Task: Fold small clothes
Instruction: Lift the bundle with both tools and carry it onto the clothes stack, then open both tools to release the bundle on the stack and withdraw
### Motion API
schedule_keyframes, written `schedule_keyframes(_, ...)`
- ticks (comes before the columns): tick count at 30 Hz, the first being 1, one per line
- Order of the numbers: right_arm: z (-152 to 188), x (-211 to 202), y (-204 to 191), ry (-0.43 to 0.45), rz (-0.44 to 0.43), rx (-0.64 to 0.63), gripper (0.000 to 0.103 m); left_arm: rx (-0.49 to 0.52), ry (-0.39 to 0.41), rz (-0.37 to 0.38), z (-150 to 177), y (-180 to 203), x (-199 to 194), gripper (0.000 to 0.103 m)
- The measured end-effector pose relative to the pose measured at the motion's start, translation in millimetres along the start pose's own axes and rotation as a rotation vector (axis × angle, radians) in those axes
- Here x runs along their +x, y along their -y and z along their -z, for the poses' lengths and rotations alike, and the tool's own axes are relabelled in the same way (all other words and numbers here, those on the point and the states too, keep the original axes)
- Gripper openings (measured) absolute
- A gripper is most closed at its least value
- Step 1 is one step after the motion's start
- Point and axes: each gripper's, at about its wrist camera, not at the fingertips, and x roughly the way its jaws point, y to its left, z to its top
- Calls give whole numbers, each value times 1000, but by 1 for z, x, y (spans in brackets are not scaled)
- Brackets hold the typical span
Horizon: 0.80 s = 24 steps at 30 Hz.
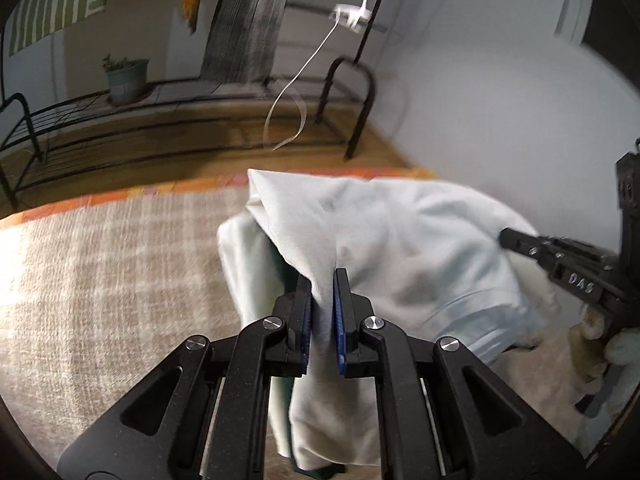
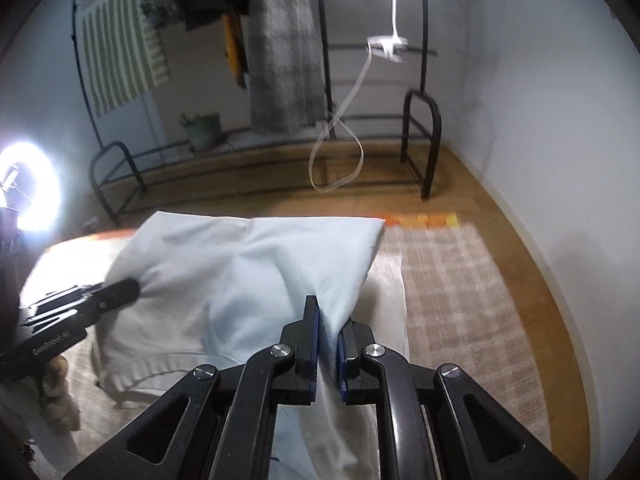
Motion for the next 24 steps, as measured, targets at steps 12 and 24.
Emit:
schedule_keyframes(12, 16, 25, 2, -92, 179, 4, 22, 69, 24, -46, 15, 3, -32, 13)
schedule_keyframes(24, 19, -86, -27, 19, 153, 38, 22, 114, 123, -14, 31, 16, -145, 13)
